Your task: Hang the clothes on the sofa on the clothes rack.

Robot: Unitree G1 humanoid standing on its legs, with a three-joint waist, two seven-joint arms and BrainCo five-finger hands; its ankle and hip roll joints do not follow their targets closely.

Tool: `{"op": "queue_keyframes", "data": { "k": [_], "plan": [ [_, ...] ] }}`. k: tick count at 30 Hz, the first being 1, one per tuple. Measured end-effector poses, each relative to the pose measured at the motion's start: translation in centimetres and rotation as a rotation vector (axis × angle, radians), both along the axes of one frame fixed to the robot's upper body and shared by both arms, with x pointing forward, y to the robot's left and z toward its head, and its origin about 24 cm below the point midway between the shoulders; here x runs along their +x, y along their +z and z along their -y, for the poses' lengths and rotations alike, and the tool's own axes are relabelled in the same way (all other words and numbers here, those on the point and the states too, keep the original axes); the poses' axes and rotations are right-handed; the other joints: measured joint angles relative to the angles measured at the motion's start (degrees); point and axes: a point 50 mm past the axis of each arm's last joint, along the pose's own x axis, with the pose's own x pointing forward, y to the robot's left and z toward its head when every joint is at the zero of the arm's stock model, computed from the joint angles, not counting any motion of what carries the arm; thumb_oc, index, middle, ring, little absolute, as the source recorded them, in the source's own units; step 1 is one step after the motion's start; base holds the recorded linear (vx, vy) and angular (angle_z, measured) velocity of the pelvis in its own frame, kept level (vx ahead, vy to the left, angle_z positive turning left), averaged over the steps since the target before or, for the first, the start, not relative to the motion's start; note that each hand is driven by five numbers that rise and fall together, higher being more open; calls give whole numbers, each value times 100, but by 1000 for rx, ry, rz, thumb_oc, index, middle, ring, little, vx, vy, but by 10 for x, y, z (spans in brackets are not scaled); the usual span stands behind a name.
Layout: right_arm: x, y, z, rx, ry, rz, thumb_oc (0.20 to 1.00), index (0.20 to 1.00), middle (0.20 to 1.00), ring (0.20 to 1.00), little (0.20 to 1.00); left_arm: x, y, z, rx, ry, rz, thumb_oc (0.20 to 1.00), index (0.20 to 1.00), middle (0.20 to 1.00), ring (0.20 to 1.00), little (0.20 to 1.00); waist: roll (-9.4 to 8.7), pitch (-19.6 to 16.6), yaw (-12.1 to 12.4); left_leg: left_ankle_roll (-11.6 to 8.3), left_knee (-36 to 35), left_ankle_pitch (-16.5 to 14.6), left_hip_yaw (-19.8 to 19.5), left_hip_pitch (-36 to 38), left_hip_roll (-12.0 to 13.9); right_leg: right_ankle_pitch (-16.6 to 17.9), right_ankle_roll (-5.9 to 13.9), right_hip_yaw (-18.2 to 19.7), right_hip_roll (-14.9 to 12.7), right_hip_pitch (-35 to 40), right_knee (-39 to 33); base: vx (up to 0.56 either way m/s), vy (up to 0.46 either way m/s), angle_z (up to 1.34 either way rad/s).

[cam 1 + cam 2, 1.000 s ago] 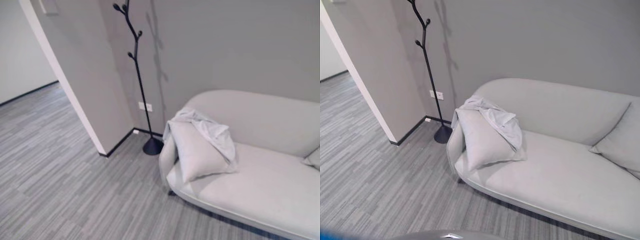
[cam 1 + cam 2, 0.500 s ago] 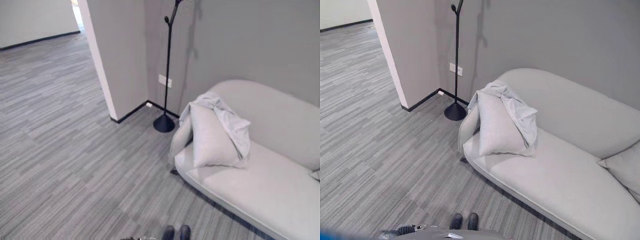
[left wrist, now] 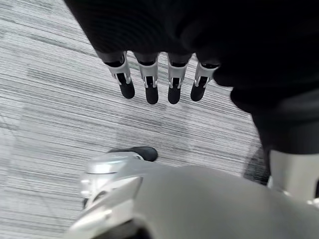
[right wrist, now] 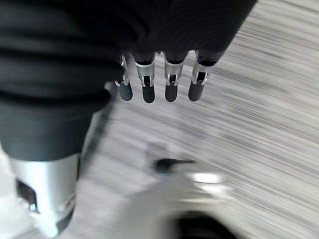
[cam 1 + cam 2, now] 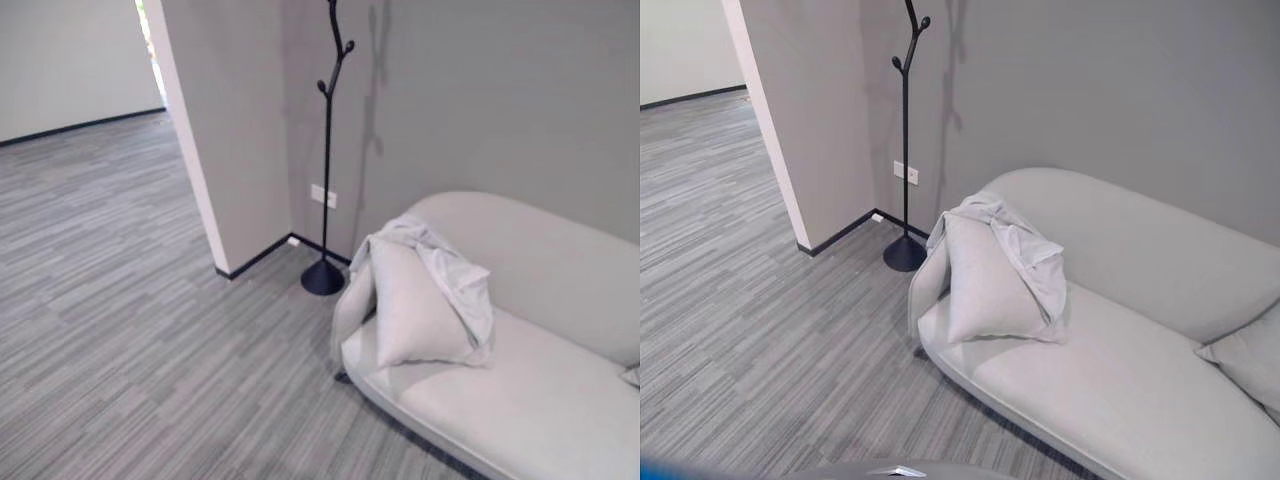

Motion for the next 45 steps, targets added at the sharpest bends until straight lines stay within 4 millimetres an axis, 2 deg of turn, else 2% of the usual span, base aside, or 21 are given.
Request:
{"op": "queue_keyframes", "data": {
  "k": [4,7,8,9,11,12,16,18,21,23,24,27,30,33,35,36,37,38,40,41,45],
  "plan": [
    [38,6,-3,-27,107,90,1000,1000,1000,1000,1000,22,4,-8,26,-16,55,1000,1000,1000,1000,1000,-283,224,63,-427,977,-518,332,-418,68,-24,-310,130,33,51,0,92,20,-17],
    [26,4,0,-56,137,42,1000,1000,1000,1000,1000,44,9,-9,31,-15,136,1000,1000,1000,1000,1000,-325,345,200,-500,996,-527,413,-683,751,-152,-497,-52,59,25,-29,85,138,33],
    [20,3,3,-71,131,26,1000,1000,1000,1000,1000,51,10,-8,34,-10,161,1000,1000,1000,1000,1000,-270,374,325,-518,646,-509,268,-784,1004,-195,-412,-57,42,3,-33,28,102,18],
    [22,4,5,-77,132,27,1000,1000,1000,1000,1000,52,10,-6,34,-11,167,1000,1000,1000,1000,1000,-206,420,364,-521,572,-512,195,-859,1009,-184,-383,-50,11,-7,-32,44,154,22],
    [29,7,15,-105,136,44,1000,1000,1000,1000,1000,53,7,5,11,-11,169,1000,1000,1000,1000,1000,24,492,387,-463,274,-463,-81,-1015,804,-146,-277,-42,-77,-84,-34,94,145,0],
    [35,9,19,-121,145,59,1000,1000,1000,1000,1000,51,5,13,-6,-17,161,1000,1000,1000,1000,1000,157,578,463,-514,244,-201,-225,-1029,663,-137,-223,12,-142,-104,-35,123,141,-13],
    [61,16,21,-159,183,116,1000,1000,1000,1000,1000,63,6,22,-22,-29,193,1000,1000,1000,1000,1000,325,760,582,-469,224,-2,-510,-1331,171,-50,17,621,-557,-261,0,215,223,-25],
    [73,19,18,-159,192,146,1000,1000,1000,1000,1000,59,4,27,-33,0,189,1000,1000,1000,1000,1000,470,785,651,-434,244,503,-32,-1150,166,-72,206,943,-623,-230,-30,238,300,-89],
    [78,18,6,-136,217,167,1000,1000,1000,1000,1000,58,4,21,-19,51,196,1000,1000,1000,1000,1000,331,900,799,-96,710,275,572,-1195,38,-209,332,1327,-736,-176,1,265,375,-96],
    [60,11,-2,-117,229,112,1000,1000,1000,1000,1000,53,4,18,-12,59,189,1000,1000,1000,1000,1000,299,911,868,83,648,272,873,-907,181,-455,280,1125,-629,-195,827,232,457,-79],
    [50,8,-5,-106,222,85,1000,1000,1000,1000,1000,48,3,15,-4,67,179,1000,1000,1000,1000,1000,245,861,902,155,524,285,1034,-809,188,-599,408,1068,-646,-139,1054,212,597,-75],
    [32,3,-12,-81,181,41,1000,1000,1000,1000,1000,47,4,10,14,70,169,1000,1000,1000,1000,1000,62,673,831,361,390,180,1372,-702,-36,-249,662,1127,-863,-119,684,153,497,-85],
    [26,1,-17,-61,186,26,1000,1000,1000,1000,1000,44,3,12,10,68,161,1000,1000,1000,1000,1000,204,586,617,540,134,331,1578,-640,-156,-28,602,926,-986,-136,404,46,311,-54],
    [42,4,-26,-54,271,91,1000,1000,1000,1000,1000,43,3,12,11,72,156,1000,1000,1000,1000,1000,263,493,530,648,216,308,1691,-765,-334,253,699,967,-928,-552,550,-1,278,-87],
    [56,7,-39,-41,384,153,1000,1000,1000,1000,1000,35,2,10,20,96,134,1000,1000,1000,1000,1000,398,530,478,754,222,320,1805,-765,-165,498,579,902,-879,-573,517,22,185,-85],
    [57,8,-43,-30,404,163,1000,1000,1000,1000,1000,34,2,9,23,99,133,1000,1000,1000,1000,1000,473,552,460,820,106,311,1893,-647,-152,356,598,792,-902,-548,599,41,175,-50],
    [58,9,-47,-24,434,180,1000,1000,1000,1000,1000,27,1,8,25,118,127,1000,1000,1000,1000,1000,475,535,441,809,-3,315,2007,-488,-189,208,617,561,-994,-425,798,13,156,-44],
    [60,11,-51,-15,454,221,1000,1000,1000,1000,1000,12,0,4,37,131,102,1000,1000,1000,1000,1000,462,431,460,713,-109,344,2025,-403,-241,16,838,630,-1152,-345,1119,-13,78,-27],
    [59,11,-48,-21,444,217,1000,1000,1000,1000,1000,-2,-1,3,41,140,73,1000,1000,1000,1000,1000,441,355,481,565,-187,419,2052,-443,-299,-52,989,652,-1124,-442,1216,49,80,-22],
    [62,11,-48,-21,421,227,1000,1000,1000,1000,1000,-13,-1,-1,51,154,51,1000,1000,1000,1000,1000,375,287,597,391,-54,422,1967,-677,-380,-114,1132,904,-1023,-646,1033,94,56,-39],
    [61,11,-44,-28,423,226,1000,1000,1000,1000,1000,-34,-1,-4,72,179,-27,1000,1000,1000,1000,1000,397,294,525,291,-216,517,2061,-688,-420,-92,1150,1168,-612,-1065,367,144,49,-12]
  ]
}}
